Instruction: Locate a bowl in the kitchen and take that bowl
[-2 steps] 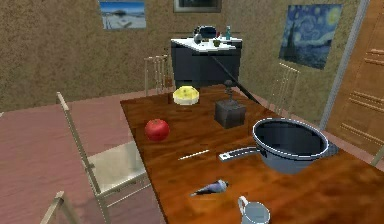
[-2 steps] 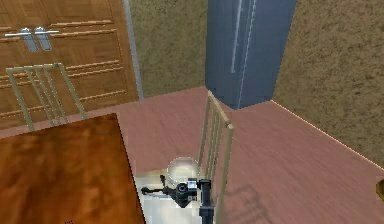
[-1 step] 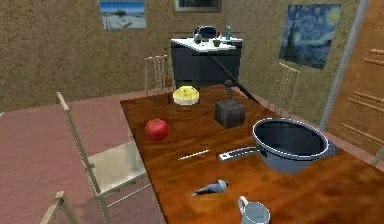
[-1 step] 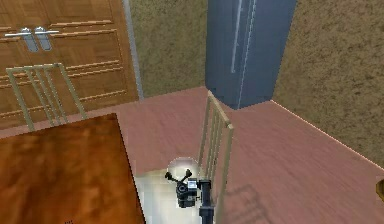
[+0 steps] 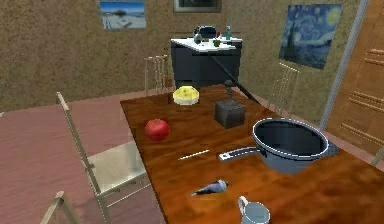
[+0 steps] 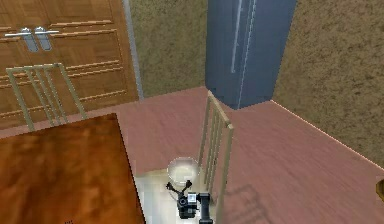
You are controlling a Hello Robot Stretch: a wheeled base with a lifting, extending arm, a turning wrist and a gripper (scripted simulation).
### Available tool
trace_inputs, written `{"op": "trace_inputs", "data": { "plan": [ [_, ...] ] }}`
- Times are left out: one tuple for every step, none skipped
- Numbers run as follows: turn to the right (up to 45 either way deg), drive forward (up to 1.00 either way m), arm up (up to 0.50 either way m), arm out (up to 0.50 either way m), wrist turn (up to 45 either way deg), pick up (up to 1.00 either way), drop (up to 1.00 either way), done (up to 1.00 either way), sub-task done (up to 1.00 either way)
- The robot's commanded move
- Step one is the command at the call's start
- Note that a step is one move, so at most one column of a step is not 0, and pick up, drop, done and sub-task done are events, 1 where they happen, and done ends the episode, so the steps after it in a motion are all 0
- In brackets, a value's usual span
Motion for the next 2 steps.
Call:
{"op": "trace_inputs", "data": {
  "plan": [
    [0.0,0.00,0.00,0.00,0.0,1.00,0.00,0.00,0.00],
    [0.0,0.00,0.10,0.00,0.0,0.00,0.00,0.00,0.00]
  ]
}}
